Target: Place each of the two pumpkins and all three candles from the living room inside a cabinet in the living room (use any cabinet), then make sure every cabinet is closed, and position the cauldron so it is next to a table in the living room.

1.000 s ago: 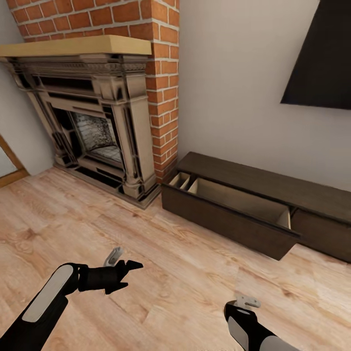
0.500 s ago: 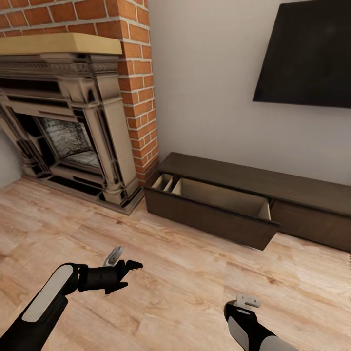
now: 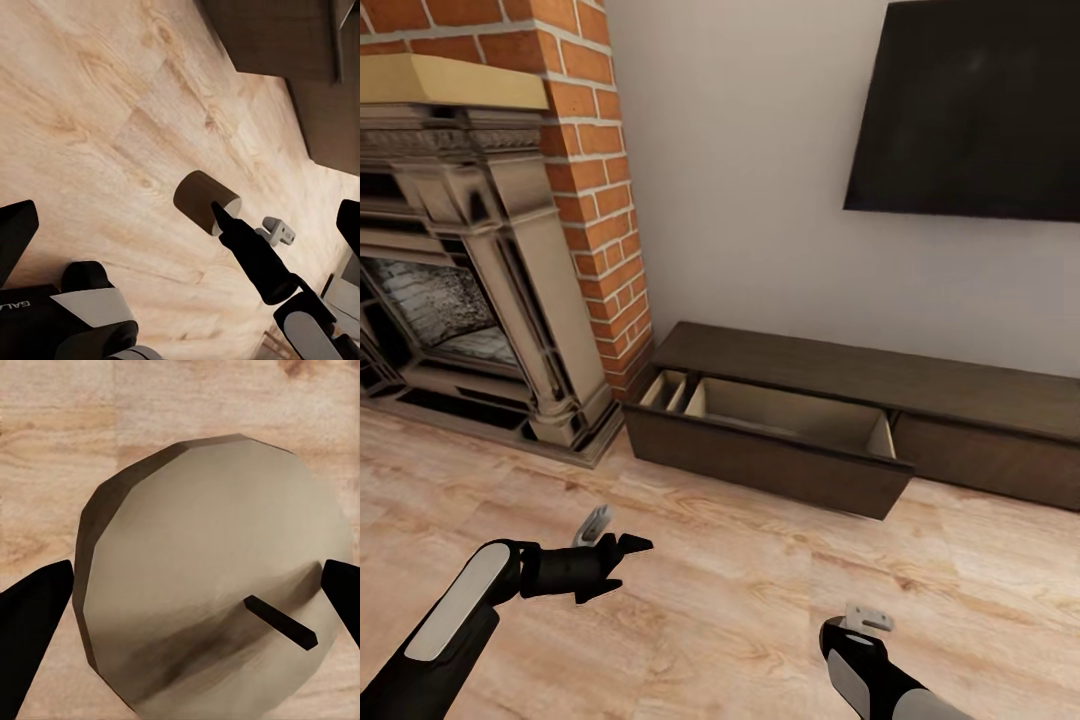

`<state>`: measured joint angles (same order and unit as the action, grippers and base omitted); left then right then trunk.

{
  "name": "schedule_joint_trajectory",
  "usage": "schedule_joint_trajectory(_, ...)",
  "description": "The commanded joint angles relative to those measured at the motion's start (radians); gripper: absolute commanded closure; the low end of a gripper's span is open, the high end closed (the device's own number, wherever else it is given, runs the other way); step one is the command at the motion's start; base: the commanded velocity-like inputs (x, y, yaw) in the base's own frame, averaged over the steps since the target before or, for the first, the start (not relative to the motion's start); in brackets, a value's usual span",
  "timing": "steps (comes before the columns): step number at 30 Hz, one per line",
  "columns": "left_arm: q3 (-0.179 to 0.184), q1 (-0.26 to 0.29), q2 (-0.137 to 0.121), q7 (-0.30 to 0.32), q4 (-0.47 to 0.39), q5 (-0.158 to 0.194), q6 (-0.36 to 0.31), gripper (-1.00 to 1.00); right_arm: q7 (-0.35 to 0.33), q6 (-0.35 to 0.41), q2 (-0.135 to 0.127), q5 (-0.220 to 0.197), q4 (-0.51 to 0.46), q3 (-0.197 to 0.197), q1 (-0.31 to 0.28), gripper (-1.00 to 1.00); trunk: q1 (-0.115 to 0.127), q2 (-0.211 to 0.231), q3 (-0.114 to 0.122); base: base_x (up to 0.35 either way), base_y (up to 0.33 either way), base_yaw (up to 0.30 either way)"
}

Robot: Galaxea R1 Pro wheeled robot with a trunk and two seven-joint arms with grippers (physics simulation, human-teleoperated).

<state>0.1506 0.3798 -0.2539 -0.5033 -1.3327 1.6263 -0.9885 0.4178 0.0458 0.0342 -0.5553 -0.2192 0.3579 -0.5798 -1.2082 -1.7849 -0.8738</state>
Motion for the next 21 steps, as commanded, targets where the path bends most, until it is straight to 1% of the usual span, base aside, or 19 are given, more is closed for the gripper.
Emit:
schedule_joint_trajectory(1, 0.001, 0.001, -0.001, -0.01, -0.001, 0.011, 0.001, -1.0, 0.007, 0.005, 0.0, -0.005, -0.002, 0.009, -0.001, 1.0, 0.0, 0.0, -0.001, 0.288, 0.06, -0.016)
schedule_joint_trajectory(4, 0.001, 0.001, -0.001, -0.009, 0.0, 0.01, 0.001, -1.0, 0.007, 0.005, 0.0, -0.005, -0.002, 0.009, -0.001, 1.0, 0.0, 0.0, -0.001, 0.291, 0.13, -0.091)
schedule_joint_trajectory(7, 0.001, 0.001, -0.001, -0.009, 0.0, 0.01, 0.001, -1.0, 0.007, 0.005, 0.0, -0.005, -0.002, 0.009, -0.001, 1.0, 0.0, 0.0, -0.001, 0.284, 0.198, -0.195)
schedule_joint_trajectory(15, 0.001, 0.001, -0.001, -0.009, -0.001, 0.011, 0.001, -1.0, 0.007, 0.005, 0.0, -0.005, -0.002, 0.009, 0.0, 1.0, 0.0, 0.0, -0.001, 0.274, 0.213, -0.265)
schedule_joint_trajectory(21, 0.001, 0.001, -0.001, -0.009, -0.001, 0.01, 0.001, -1.0, 0.007, 0.005, 0.0, -0.005, -0.002, 0.009, -0.001, 1.0, 0.0, 0.0, -0.001, 0.233, 0.126, -0.276)
